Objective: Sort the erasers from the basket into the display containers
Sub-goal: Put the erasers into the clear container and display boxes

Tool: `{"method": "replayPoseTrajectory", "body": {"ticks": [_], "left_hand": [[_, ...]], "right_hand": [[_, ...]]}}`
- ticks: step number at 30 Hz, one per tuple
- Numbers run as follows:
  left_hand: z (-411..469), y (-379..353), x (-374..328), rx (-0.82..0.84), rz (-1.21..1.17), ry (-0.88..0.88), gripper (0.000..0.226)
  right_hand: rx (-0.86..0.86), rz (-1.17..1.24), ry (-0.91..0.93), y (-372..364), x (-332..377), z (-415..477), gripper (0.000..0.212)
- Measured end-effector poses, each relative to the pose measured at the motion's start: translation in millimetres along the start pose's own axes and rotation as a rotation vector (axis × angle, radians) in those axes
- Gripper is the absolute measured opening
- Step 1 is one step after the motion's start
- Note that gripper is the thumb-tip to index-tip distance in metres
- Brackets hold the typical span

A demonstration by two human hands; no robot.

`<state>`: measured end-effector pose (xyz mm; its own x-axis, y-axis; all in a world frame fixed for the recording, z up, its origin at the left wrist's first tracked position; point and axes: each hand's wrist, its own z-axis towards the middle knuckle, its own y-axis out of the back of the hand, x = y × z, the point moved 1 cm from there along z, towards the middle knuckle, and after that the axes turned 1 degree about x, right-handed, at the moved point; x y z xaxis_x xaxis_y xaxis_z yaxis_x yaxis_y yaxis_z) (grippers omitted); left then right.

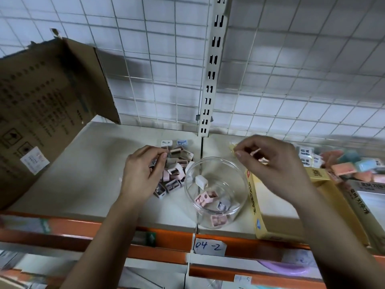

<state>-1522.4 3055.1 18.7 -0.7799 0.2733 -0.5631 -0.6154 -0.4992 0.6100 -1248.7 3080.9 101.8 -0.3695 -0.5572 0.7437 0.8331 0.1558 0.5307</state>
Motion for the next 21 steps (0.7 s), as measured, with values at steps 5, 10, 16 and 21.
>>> {"method": "replayPoseTrajectory", "body": {"ticks": [5, 10, 16, 21], "left_hand": [[-0.8, 4.7, -0.6, 0.003, -0.053, 0.039, 0.023], [2.0, 14.1, 0.6, 0.004, -0.056, 0.134, 0.025], [-4.8, 29.0, 9.5, 0.036, -0.062, 0.076, 0.022], [-5.1, 35.0, 22.4, 0.042, -0.059, 0.071, 0.018]], "right_hand": [[0.259, -0.119, -0.046, -11.7, -1.9, 64.5, 0.005], [0.542, -0.288, -0.052, -52.3, -22.4, 116.4, 0.011], [0.672, -0.438, 0.012, -92.0, -53.3, 139.3, 0.023], [0.619, -0.437, 0.086, -102.4, -63.2, 142.7, 0.016]]}}
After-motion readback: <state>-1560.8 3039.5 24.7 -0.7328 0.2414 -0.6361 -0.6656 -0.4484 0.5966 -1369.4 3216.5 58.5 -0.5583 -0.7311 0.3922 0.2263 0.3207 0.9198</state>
